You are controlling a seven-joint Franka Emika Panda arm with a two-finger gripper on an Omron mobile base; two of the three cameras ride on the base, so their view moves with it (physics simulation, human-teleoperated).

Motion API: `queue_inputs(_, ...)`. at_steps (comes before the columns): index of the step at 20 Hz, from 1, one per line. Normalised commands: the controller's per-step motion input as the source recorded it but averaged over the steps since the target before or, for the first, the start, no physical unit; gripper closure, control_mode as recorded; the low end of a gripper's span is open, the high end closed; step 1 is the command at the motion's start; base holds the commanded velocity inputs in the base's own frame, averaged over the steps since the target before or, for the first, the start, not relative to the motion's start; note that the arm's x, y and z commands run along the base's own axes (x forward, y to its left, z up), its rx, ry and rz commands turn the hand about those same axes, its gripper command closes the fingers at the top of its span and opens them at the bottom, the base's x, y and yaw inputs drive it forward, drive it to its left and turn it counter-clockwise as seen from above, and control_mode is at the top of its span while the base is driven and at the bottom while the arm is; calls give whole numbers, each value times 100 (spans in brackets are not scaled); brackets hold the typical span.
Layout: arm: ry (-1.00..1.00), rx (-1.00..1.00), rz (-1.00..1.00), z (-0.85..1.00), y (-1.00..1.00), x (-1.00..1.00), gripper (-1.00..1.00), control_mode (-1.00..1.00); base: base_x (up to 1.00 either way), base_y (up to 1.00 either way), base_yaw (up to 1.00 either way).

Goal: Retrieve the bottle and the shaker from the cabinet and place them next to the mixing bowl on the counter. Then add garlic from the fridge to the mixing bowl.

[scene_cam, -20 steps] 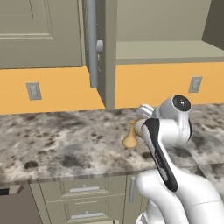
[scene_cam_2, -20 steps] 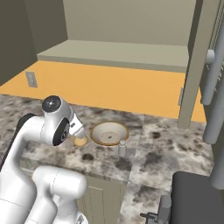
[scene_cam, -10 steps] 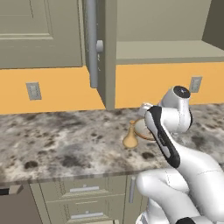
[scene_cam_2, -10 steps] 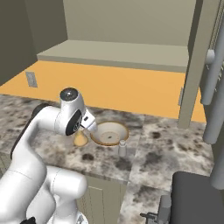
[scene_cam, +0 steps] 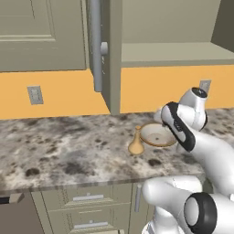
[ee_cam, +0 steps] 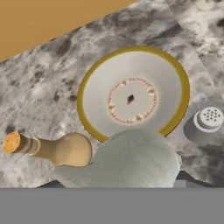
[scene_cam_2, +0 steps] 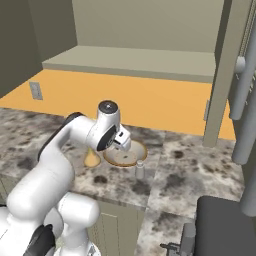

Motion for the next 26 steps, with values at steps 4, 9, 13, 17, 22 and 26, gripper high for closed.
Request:
queue_inputs(4,3,0,15,-35,-21,44,100,-100,0,0,0)
queue_inputs(9,7,0,15,-36,-16,48,100,-100,0,0,0)
queue_inputs(13,10,-3,11,-36,0,56,100,-100,0,0,0)
queue_inputs(17,5,-2,9,-32,0,42,100,-100,0,0,0)
queue_inputs(22,1,-1,7,-37,-2,23,100,-100,0,0,0)
queue_inputs(26,0,-4,4,-42,0,15,100,-100,0,0,0)
